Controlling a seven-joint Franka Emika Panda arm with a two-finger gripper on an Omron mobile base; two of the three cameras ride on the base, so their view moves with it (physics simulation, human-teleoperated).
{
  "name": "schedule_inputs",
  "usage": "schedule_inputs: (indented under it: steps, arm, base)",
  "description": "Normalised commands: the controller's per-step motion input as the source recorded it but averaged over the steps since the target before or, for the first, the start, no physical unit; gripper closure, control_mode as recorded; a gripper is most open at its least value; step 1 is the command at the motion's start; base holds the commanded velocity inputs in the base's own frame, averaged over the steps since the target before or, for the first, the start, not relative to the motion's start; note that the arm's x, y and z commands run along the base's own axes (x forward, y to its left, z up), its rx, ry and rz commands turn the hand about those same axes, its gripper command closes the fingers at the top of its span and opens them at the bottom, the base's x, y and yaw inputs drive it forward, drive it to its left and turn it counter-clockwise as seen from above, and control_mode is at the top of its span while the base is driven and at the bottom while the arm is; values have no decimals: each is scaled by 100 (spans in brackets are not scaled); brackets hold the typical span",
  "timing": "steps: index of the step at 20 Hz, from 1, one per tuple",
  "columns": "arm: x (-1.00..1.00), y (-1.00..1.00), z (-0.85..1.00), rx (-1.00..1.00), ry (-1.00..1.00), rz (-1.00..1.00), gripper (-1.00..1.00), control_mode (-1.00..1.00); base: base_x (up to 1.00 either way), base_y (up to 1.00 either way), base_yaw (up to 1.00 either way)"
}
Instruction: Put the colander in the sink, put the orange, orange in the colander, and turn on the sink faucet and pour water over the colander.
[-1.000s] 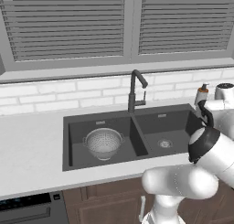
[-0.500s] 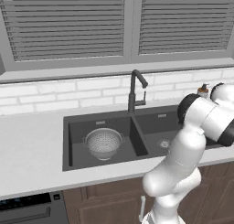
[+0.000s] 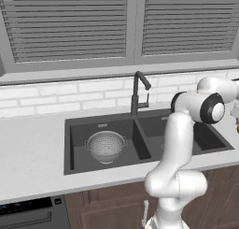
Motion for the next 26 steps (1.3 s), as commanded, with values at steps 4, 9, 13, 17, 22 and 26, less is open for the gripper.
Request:
schedule_inputs:
  steps: [4, 9, 13, 17, 22, 26]
  arm:
    - [25, -28, 0, 10, 0, -15, -100, -100]
    - [8, -24, -3, 1, 1, -17, -100, -100]
    - [0, -3, -22, 0, -2, -15, -100, -100]
    - [0, 26, -25, -9, -10, -17, -100, -100]
    - [7, 40, -23, -17, 0, -28, -100, -100]
    - [12, 40, -28, -24, 0, -29, -100, -100]
  base:
    - [0, 0, 0]
    - [0, 0, 0]
    - [0, 0, 0]
    - [0, 0, 0]
    - [0, 0, 0]
    - [0, 0, 0]
